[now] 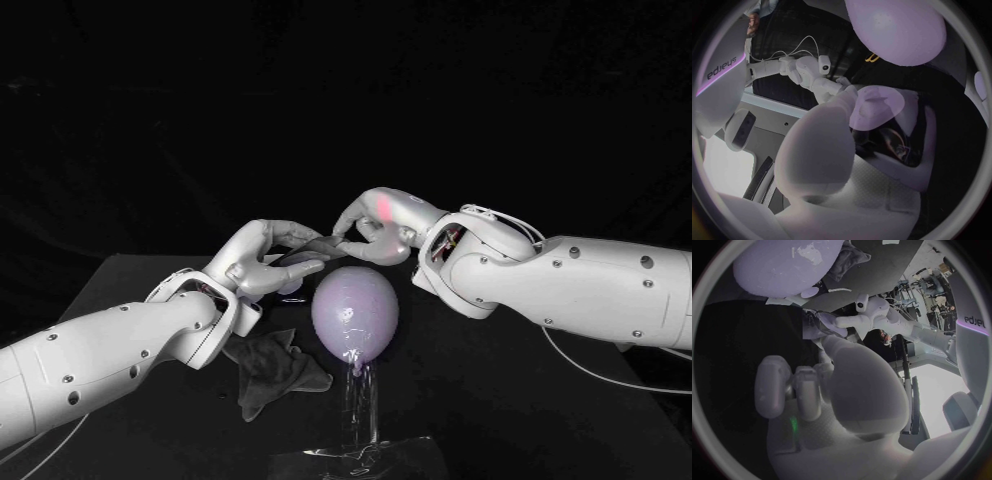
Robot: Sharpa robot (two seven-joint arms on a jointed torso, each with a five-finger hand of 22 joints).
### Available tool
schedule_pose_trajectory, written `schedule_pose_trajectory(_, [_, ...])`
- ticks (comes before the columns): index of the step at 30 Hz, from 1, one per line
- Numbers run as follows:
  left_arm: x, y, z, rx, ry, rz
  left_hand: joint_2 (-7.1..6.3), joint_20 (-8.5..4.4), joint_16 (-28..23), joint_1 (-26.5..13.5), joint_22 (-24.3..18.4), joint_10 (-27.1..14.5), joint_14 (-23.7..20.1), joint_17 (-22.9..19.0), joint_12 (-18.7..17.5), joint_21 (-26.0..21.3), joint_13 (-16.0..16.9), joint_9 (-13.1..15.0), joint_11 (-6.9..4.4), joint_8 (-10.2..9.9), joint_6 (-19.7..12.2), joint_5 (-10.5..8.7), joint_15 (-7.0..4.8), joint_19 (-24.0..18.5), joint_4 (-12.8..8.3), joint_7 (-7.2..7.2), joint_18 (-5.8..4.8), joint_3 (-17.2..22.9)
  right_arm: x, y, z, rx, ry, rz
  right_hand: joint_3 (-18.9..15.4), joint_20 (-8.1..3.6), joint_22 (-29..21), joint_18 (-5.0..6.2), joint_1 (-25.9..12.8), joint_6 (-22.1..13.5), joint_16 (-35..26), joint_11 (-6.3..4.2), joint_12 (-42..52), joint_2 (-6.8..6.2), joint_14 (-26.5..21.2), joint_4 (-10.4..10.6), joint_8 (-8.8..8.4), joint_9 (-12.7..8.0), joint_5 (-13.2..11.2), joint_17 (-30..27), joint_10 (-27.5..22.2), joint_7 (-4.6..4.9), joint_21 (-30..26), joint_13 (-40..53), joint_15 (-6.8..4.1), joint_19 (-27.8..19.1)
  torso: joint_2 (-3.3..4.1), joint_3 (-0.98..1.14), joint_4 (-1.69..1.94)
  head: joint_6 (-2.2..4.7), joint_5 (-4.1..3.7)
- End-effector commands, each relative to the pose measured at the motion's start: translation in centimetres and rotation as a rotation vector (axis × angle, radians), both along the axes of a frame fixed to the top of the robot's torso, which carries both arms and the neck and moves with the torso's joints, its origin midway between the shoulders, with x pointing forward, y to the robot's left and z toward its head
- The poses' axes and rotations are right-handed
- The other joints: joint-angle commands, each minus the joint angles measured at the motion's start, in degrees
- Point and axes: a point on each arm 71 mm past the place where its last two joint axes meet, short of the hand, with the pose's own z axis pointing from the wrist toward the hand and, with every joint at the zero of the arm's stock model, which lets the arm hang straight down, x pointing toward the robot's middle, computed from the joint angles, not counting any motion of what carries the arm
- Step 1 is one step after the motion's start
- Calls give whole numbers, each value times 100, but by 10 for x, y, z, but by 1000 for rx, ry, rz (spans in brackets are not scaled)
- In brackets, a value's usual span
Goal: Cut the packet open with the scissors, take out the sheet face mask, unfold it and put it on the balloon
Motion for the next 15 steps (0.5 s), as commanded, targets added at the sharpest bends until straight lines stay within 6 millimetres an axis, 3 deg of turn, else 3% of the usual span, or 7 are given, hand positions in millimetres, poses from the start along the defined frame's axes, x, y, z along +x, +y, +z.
schedule_pose_trajectory(1, [2, 0, -2, 33, 34, 7, -28, 47, -42, 5, -58, -82, -83, 0, -44, -79, 7, 0, 18, -39, -23, -14, 21, -31, 30, 50, 47, -101, 3, -4, 0, 13, 5, -46, 55, -46, 1157, -81, -88, 32, 39, -62, 41, -17, 587, -21, 266, 262, 14, 1505, 450, -28, 22, 1154, -44, 177, 6, -5, 3, 4, -16])
schedule_pose_trajectory(7, [4, 5, -4, 64, 54, 27, 24, 114, -90, 92, -158, -188, -181, 10, -82, -204, 13, 23, 68, -38, 26, -13, 62, -39, 78, 114, 106, -309, 5, -8, 0, -2, -8, -73, 96, -47, 1161, -83, -111, 26, 39, -65, 55, -22, 587, -52, 290, 279, 15, 1505, 455, -30, 39, 1164, -46, 181, 4, -3, 3, 14, -16])
schedule_pose_trajectory(15, [8, 12, -6, 88, 63, 61, 325, 115, -41, 616, -208, -114, -105, 59, -22, -204, 35, 75, 25, 45, 268, -10, 25, 172, -51, 74, 219, -156, 3, -9, -1, -61, -30, -74, 125, -48, 1165, -86, -135, 19, 39, -65, 54, -28, 587, -72, 307, 291, 14, 1505, 455, -30, 58, 1165, -46, 185, 0, -1, -2, 37, -17])
